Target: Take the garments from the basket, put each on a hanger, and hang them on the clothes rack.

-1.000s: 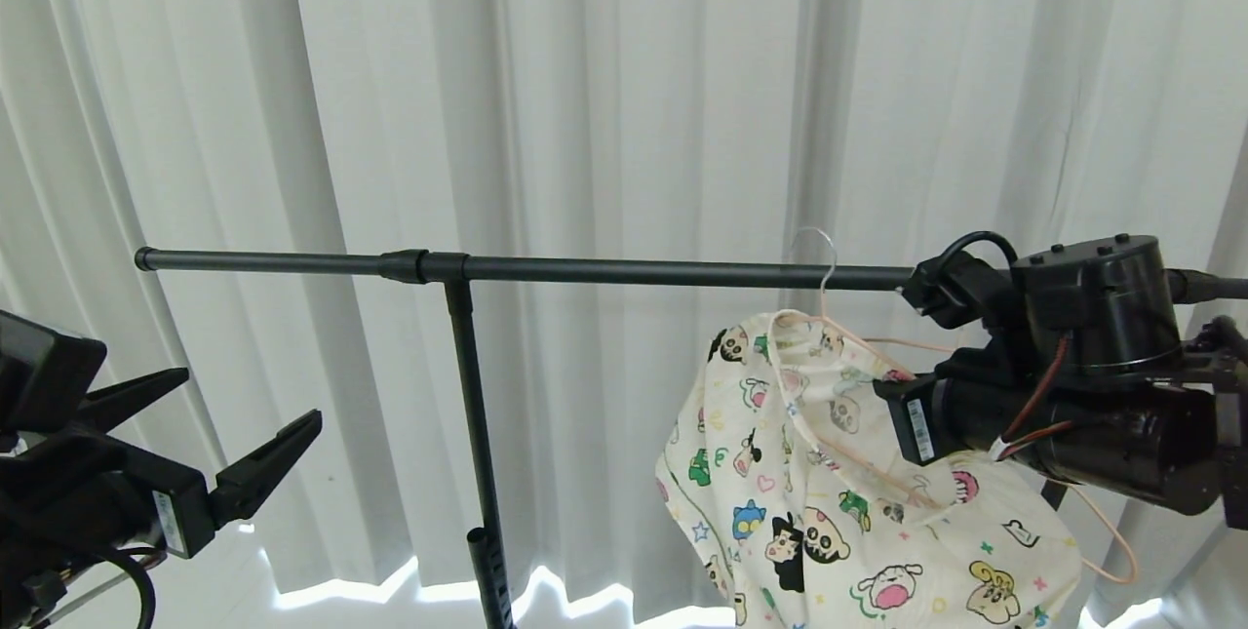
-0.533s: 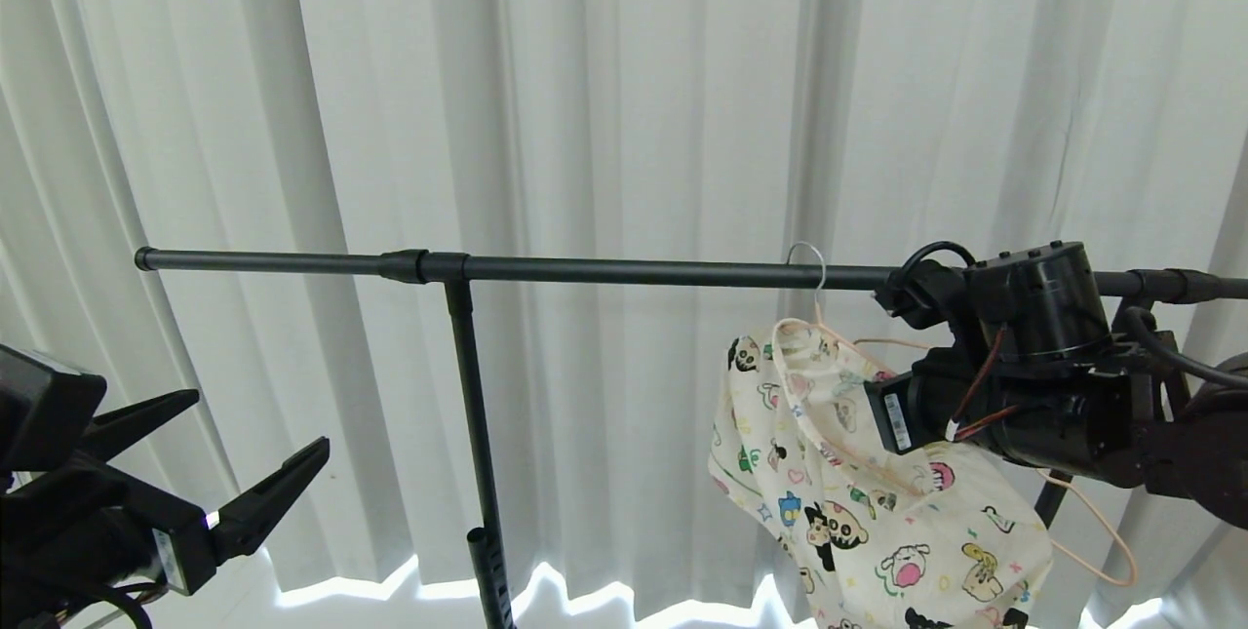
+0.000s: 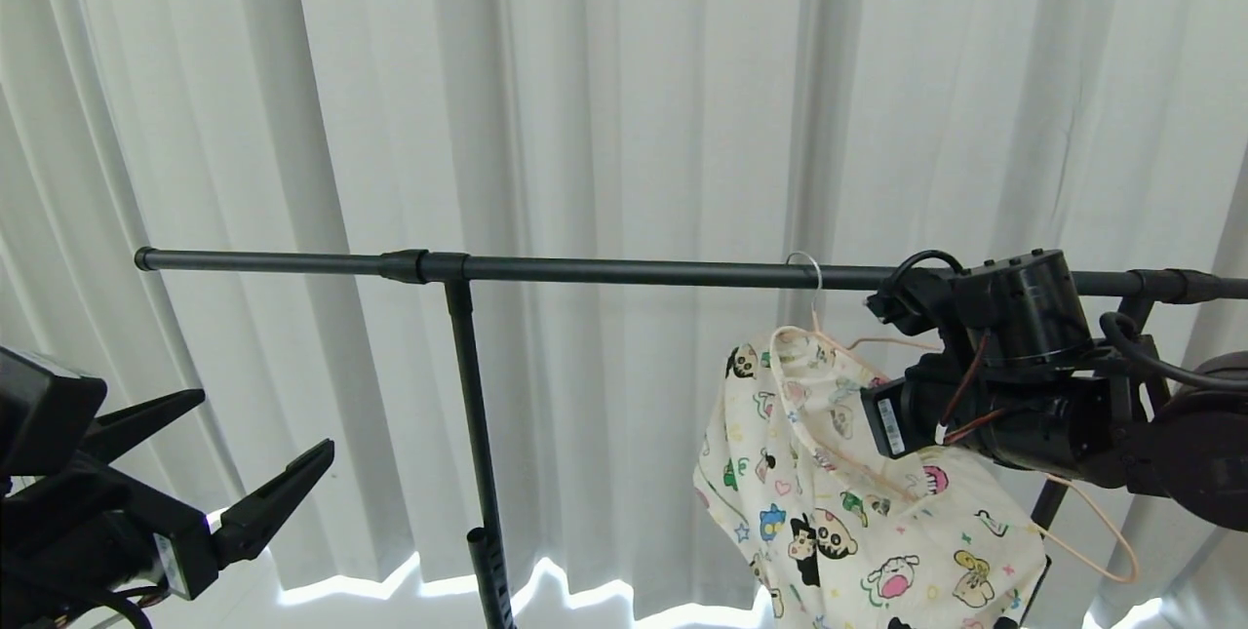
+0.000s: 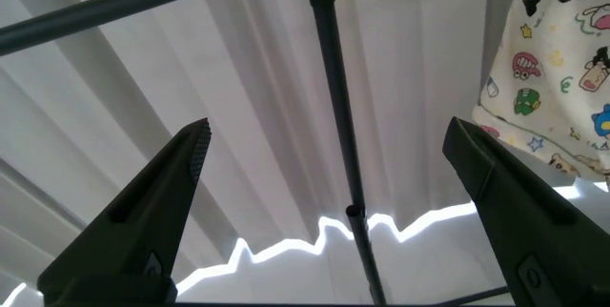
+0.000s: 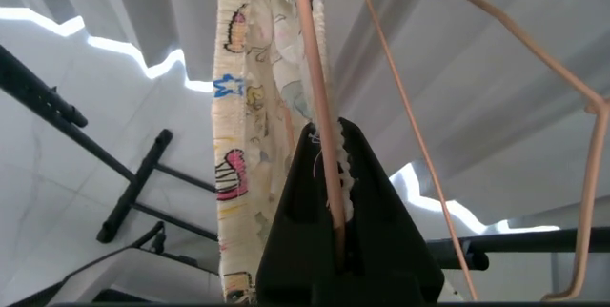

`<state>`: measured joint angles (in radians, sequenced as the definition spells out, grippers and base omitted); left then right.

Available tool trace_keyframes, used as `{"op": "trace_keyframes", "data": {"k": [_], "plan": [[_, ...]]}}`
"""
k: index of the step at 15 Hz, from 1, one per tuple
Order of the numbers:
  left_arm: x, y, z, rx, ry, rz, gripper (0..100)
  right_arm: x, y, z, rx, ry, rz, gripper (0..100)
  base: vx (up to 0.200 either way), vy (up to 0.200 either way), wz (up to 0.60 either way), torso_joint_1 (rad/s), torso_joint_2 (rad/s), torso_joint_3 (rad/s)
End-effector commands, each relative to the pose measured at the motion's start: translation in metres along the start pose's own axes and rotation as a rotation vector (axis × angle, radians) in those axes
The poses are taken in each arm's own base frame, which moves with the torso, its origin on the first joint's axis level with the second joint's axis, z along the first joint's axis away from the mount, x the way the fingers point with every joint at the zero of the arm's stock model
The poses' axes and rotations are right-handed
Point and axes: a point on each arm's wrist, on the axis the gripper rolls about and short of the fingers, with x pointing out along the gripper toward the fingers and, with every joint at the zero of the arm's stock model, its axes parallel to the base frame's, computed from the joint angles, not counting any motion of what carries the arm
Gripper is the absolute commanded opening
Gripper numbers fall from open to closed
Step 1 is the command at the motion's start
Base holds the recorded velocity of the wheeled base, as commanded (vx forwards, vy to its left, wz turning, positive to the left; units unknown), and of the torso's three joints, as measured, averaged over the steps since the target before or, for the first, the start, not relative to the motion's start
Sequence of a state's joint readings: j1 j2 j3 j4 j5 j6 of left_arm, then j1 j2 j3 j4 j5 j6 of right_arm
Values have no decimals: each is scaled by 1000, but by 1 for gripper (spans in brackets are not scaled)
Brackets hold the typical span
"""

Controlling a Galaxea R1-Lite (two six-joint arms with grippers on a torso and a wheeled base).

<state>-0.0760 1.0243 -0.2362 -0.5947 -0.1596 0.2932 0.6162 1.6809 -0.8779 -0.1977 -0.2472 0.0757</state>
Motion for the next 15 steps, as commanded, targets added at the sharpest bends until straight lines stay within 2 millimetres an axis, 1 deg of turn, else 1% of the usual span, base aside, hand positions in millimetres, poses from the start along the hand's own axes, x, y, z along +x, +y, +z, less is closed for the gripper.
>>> {"op": "trace_keyframes", "data": {"k": [1, 3, 5, 9, 10, 11, 13, 14, 15], "plan": [[0, 0, 0, 0, 0, -1, 100, 0, 1, 0, -1, -1, 0, 100, 0, 0, 0, 0, 0, 0], [0, 0, 0, 2, -2, 0, 100, -2, 0, 2, 3, -18, -6, 100, 0, 0, 0, 0, 0, 0], [-1, 0, 1, 3, -8, 2, 100, -6, -1, 8, 16, -76, -3, 100, 0, 0, 0, 0, 0, 0], [-3, 0, 0, 0, -6, 12, 100, -50, -11, 14, -8, -150, -27, 100, 0, 0, 0, 0, 0, 0], [-3, 2, -1, -2, -2, 28, 100, -75, -17, 21, -97, -223, -49, 100, 0, 0, 0, 0, 0, 0], [-3, 2, -1, -3, 3, 38, 100, -92, -24, 21, -140, -254, -68, 100, 0, 0, 0, 0, 0, 0], [-4, 2, -1, -1, 1, 47, 100, -121, -41, 13, -136, -235, -134, 100, -200, 0, 0, 5, 2, 2], [-5, 2, -1, 2, -4, 48, 100, -134, -53, 0, -138, -175, -203, 100, -200, 0, 0, 12, 7, 2], [-6, 2, 0, 3, -9, 50, 100, -144, -61, -9, -154, -146, -258, 100, -200, 0, 0, 17, 12, -2]]}}
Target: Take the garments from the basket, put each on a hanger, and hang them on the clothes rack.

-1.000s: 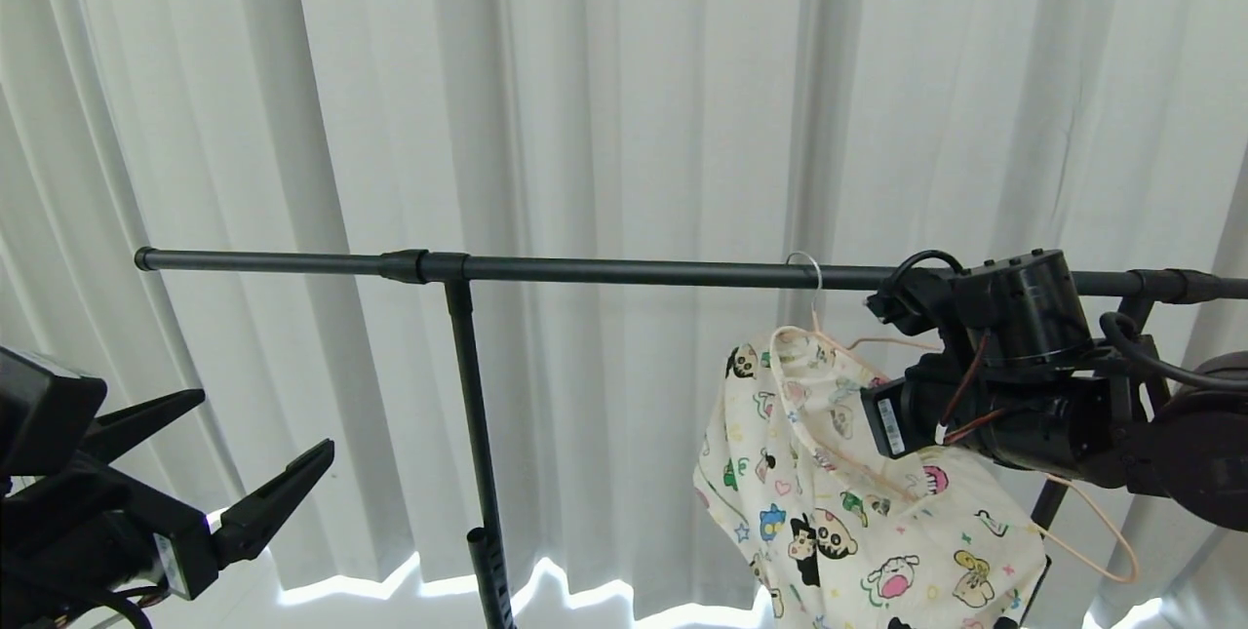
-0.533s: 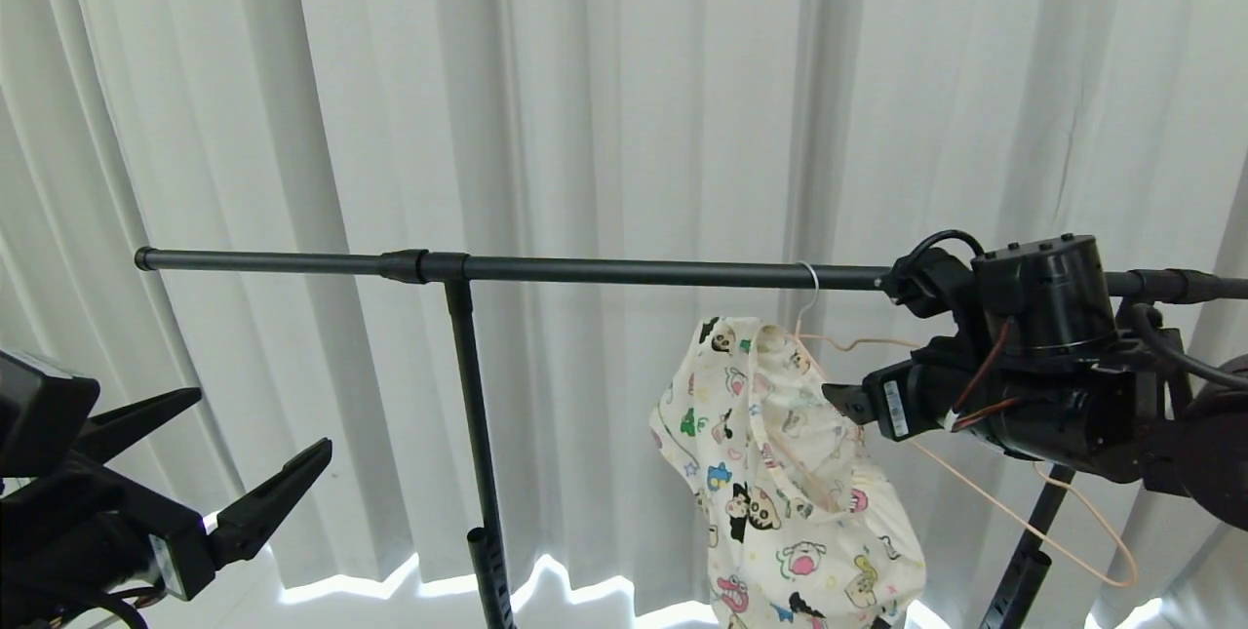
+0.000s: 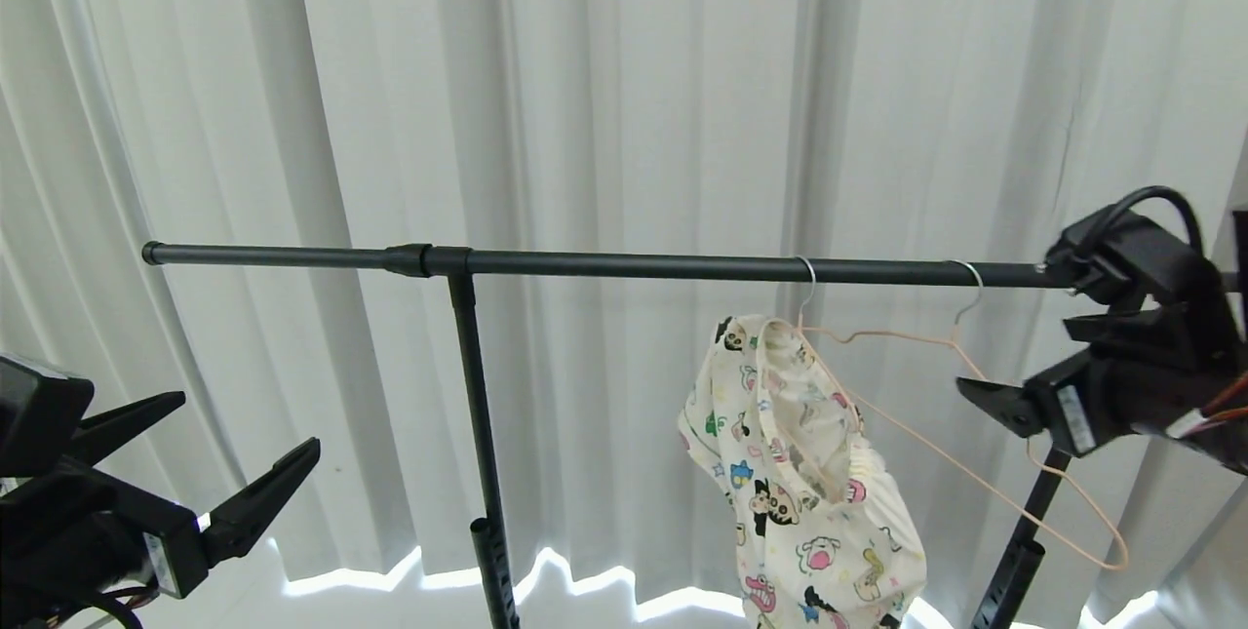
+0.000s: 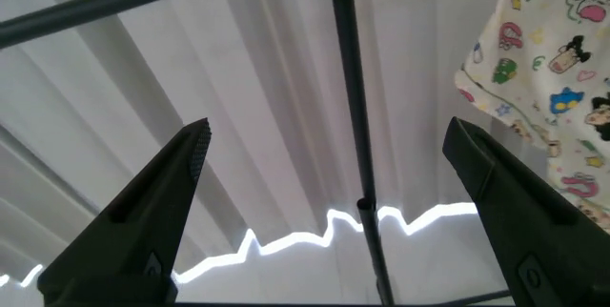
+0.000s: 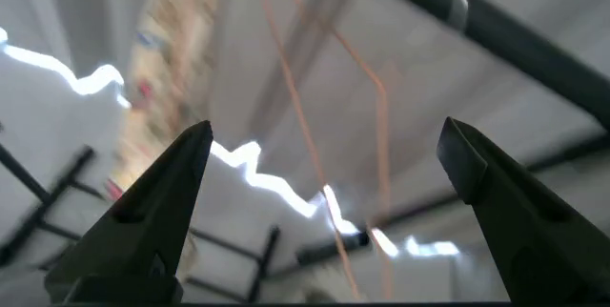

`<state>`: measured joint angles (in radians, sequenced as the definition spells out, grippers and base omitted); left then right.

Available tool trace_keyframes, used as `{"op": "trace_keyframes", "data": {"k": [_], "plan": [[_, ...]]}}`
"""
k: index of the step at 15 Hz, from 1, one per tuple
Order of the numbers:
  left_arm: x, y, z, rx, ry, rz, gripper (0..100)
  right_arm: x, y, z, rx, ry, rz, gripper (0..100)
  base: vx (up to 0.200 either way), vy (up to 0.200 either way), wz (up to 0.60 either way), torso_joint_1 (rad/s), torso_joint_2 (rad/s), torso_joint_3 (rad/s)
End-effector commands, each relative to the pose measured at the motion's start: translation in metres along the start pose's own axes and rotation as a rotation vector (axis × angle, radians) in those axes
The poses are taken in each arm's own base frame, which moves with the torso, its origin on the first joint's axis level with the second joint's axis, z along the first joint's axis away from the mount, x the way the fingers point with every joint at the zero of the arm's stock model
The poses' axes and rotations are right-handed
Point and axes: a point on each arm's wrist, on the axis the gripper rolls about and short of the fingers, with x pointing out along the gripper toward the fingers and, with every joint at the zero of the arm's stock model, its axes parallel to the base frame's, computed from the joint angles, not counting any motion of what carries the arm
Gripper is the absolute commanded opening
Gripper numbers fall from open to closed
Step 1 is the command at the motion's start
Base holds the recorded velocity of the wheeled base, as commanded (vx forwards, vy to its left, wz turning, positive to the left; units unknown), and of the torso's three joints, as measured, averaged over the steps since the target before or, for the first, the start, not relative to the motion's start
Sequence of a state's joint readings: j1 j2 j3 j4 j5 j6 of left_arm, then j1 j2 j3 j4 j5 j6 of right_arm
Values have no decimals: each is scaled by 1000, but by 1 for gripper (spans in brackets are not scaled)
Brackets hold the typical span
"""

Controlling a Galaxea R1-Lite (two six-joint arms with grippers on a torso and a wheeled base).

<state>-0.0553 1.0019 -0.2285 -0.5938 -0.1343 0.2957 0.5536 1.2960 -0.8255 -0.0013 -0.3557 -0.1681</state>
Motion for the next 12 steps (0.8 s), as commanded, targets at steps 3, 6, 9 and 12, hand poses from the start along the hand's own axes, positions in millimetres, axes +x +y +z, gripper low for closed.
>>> {"op": "trace_keyframes", "data": {"k": [3, 6, 9, 12], "plan": [[-6, 0, -4, -1, -4, 20, 100, -59, -37, -36, -80, -15, -190, 100, -200, 0, 0, -4, -1, 4], [-8, 6, -10, -19, 28, 78, 100, -75, -55, -47, -152, 1, -333, 100, -200, 0, 0, 1, 1, 1], [-13, 5, -10, -14, 13, 92, 100, -86, -61, -62, -161, 22, -428, 100, -200, 0, 0, 4, 2, 4], [-14, 6, -8, -12, 3, 100, 100, -92, -62, -71, -134, -9, -493, 100, -200, 0, 0, 2, 5, 4]]}}
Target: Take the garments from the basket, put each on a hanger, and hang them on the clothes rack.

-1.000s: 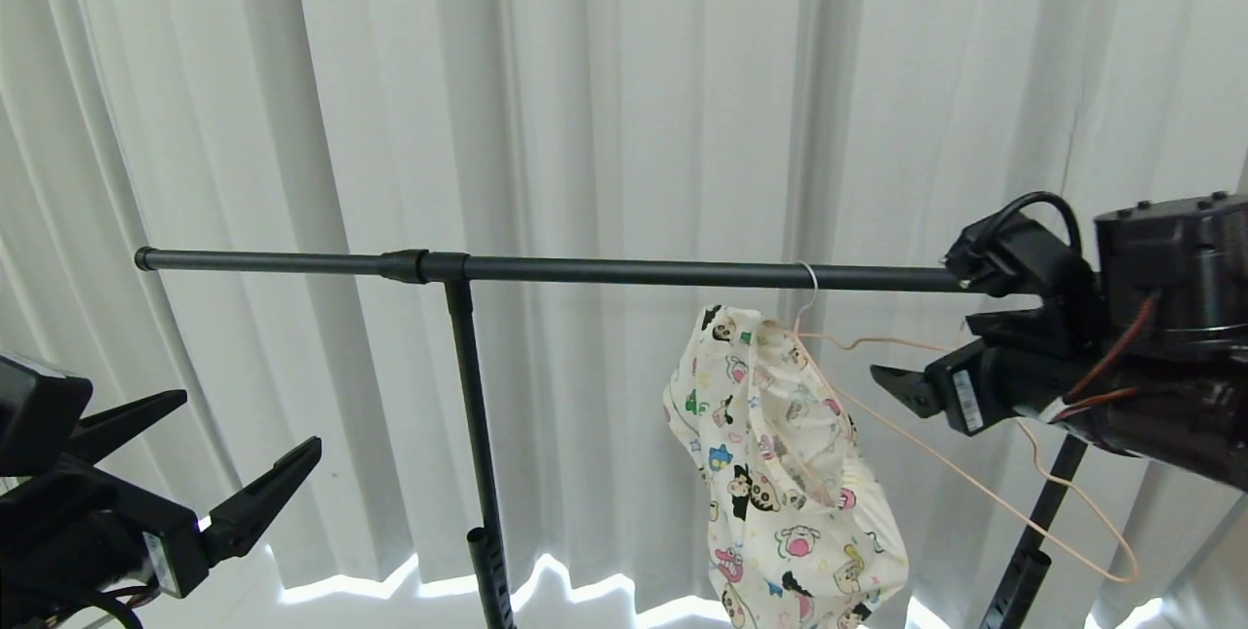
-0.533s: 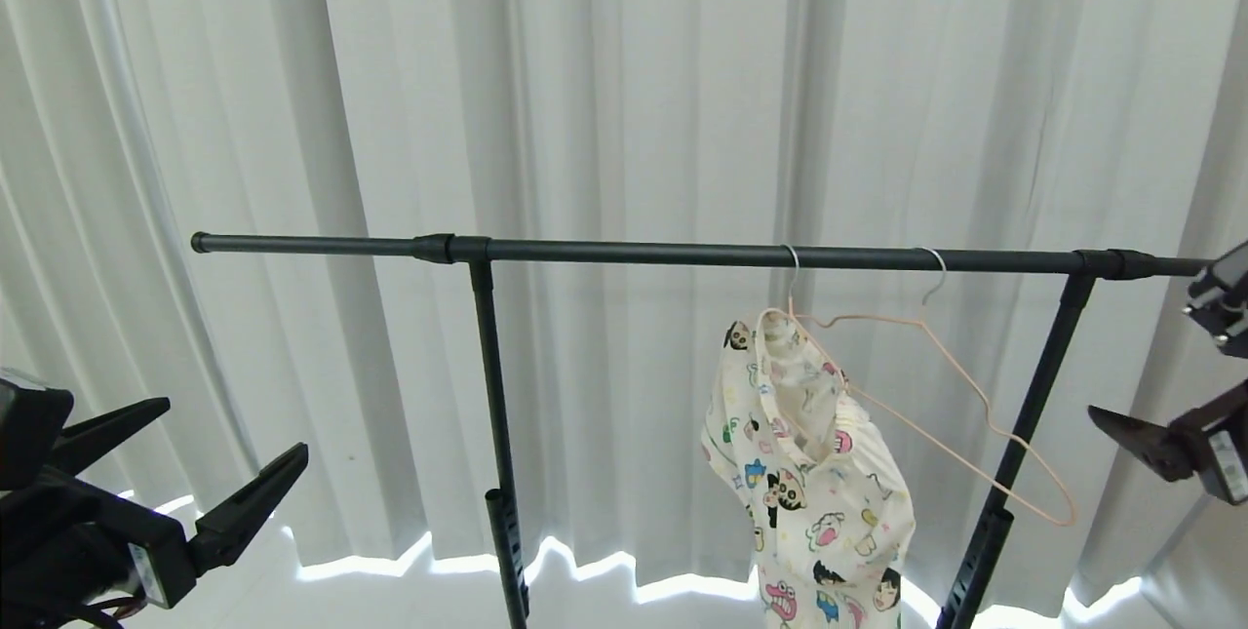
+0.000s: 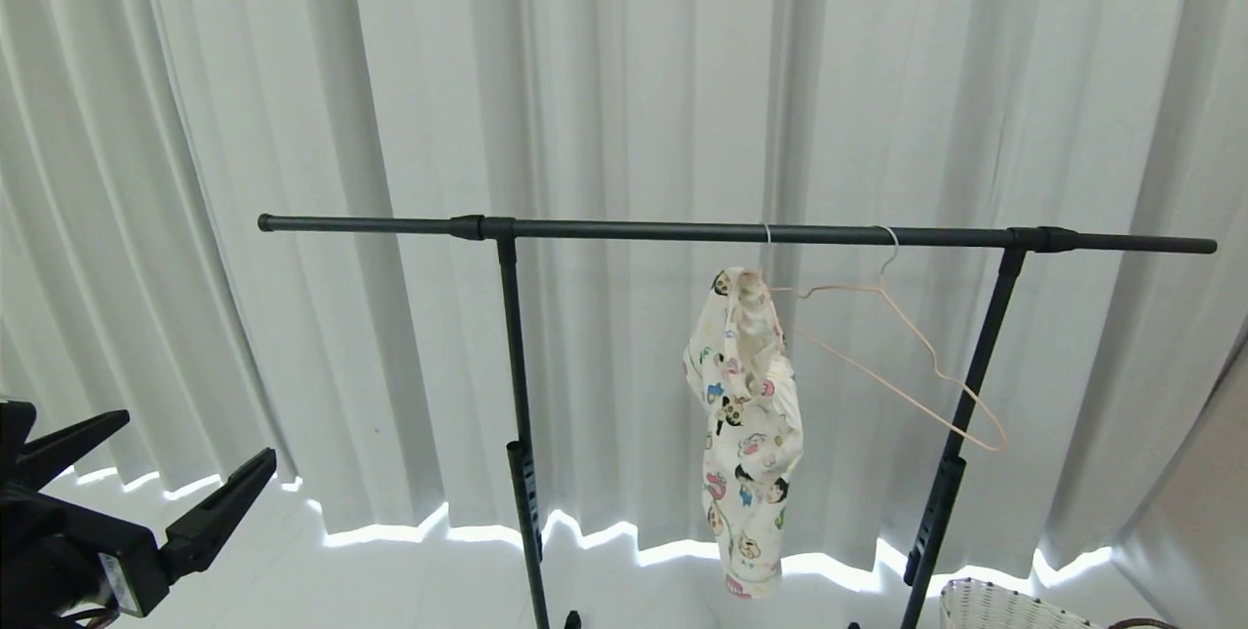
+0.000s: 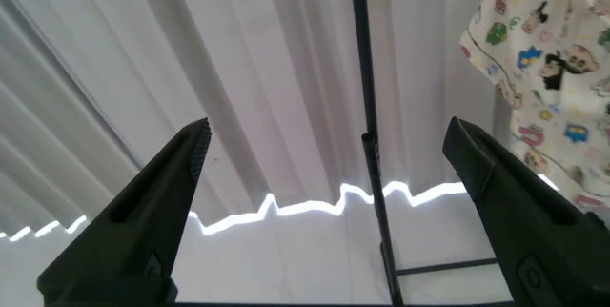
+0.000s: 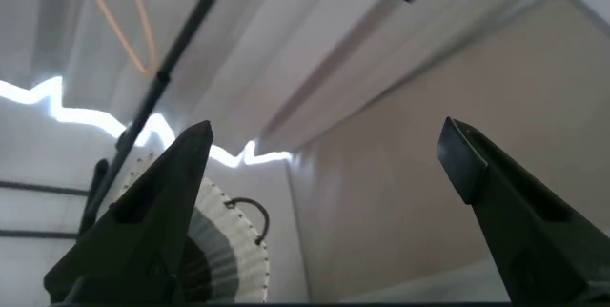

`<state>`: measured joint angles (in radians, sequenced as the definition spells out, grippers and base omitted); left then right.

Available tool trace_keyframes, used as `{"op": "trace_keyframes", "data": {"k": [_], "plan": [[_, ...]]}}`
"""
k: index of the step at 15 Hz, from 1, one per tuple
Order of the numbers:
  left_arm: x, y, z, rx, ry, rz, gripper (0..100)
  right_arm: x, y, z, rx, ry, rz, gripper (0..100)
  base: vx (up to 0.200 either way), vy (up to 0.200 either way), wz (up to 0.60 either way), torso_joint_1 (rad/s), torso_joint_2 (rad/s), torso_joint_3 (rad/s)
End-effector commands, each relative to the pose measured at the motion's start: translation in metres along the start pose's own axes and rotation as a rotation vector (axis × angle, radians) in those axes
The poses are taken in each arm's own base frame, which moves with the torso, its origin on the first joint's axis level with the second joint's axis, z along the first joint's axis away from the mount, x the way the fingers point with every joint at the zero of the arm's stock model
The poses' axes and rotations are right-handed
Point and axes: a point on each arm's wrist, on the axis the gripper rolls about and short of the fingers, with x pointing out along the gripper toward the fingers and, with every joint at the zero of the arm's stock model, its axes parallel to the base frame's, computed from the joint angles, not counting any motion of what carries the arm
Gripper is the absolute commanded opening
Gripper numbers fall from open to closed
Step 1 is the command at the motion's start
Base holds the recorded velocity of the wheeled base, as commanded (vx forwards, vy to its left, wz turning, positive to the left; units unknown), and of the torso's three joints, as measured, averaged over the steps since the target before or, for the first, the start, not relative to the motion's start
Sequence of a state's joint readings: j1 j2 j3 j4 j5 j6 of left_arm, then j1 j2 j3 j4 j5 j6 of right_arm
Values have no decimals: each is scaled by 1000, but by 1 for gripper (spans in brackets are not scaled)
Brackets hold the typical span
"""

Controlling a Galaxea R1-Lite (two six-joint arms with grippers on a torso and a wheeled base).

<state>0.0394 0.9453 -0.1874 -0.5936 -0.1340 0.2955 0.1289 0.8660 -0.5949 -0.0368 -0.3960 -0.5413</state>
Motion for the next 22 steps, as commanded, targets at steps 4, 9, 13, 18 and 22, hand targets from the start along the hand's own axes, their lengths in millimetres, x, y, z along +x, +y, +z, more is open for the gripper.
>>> {"op": "trace_keyframes", "data": {"k": [4, 9, 13, 18, 22], "plan": [[-1, 1, 2, 2, -10, 6, 100, -9, -1, -13, -11, 2, -51, 100, -200, 0, 0, 2, 0, 6], [-8, -2, -3, 0, -16, 11, 100, -7, 0, -20, -23, 42, -76, 100, 0, 0, 0, 0, 0, 0], [-13, -7, -17, -1, 21, 16, 100, -8, 0, -22, -21, 48, -79, 100, 0, 0, 0, -44, 105, 60], [-17, -10, -29, -7, 52, 9, 100, -7, 0, -22, -18, 52, -84, 100, 0, 0, 0, -225, 500, 274], [-31, -18, -50, 8, 125, 13, 100, -7, 1, -24, -22, 58, -80, 100, 0, 0, 0, -234, 529, 293]]}}
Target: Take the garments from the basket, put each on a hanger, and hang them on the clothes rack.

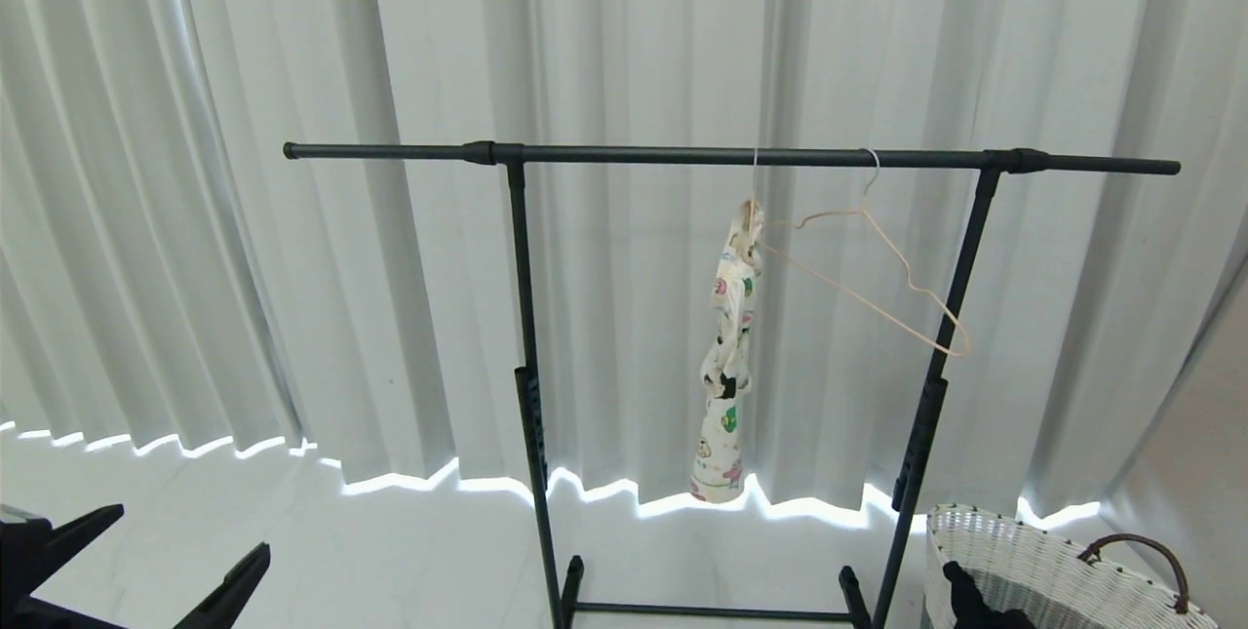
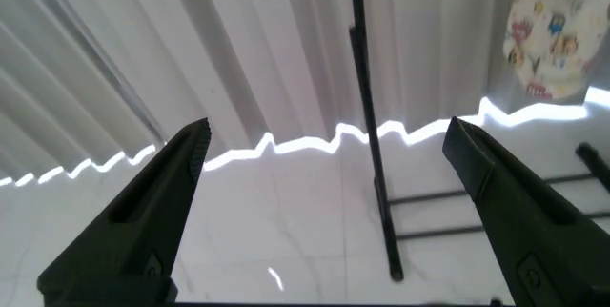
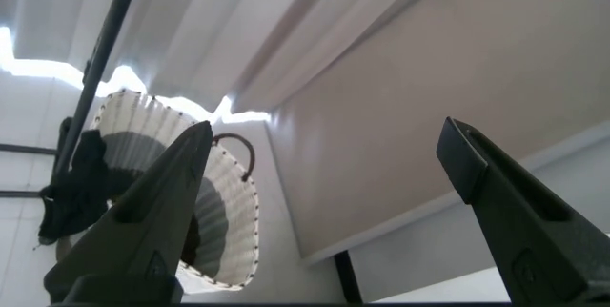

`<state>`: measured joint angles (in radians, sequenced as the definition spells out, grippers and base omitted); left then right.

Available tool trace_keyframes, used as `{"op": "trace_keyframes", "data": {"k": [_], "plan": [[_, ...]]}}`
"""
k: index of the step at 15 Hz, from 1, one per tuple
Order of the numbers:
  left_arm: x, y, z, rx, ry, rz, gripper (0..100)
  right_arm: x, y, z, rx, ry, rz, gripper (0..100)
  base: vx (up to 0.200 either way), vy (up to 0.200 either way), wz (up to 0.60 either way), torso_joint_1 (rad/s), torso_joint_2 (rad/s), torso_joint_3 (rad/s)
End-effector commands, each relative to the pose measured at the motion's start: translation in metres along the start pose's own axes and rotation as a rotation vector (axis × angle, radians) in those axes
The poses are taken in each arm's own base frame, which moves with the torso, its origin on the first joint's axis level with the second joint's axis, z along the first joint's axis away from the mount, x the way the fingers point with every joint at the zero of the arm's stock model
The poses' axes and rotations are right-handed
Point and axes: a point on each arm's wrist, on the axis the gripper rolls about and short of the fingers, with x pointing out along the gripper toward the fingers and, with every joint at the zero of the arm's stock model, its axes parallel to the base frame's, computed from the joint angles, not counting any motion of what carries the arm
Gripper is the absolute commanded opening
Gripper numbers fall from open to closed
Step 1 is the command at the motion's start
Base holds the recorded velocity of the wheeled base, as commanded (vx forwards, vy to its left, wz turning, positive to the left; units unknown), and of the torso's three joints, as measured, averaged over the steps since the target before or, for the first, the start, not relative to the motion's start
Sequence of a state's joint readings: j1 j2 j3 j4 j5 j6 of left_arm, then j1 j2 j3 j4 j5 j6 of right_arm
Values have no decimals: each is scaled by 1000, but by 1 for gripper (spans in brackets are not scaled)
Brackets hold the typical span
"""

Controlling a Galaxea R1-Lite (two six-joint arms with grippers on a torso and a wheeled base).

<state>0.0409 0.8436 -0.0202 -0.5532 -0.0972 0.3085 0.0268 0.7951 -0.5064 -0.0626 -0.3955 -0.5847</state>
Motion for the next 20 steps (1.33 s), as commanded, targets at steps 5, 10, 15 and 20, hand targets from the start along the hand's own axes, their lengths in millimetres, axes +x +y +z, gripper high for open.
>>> {"op": "trace_keyframes", "data": {"k": [5, 10, 15, 20], "plan": [[-52, -20, -49, -15, 142, -2, 100, -3, 4, -8, -17, 1, 10, 100, 0, 0, 0, -212, 501, 290], [-51, -20, -49, -15, 151, -8, 100, -2, 5, -8, -22, 6, 14, 100, 0, 0, 0, -189, 481, 288], [-53, -20, -49, -10, 132, -14, 100, -1, 7, -10, -28, 16, 20, 100, 0, 0, 0, -138, 383, 248], [-50, -21, -49, 9, 147, -72, 100, 0, 8, -12, -44, 24, 26, 100, 0, 0, 0, -12, 41, 23]]}}
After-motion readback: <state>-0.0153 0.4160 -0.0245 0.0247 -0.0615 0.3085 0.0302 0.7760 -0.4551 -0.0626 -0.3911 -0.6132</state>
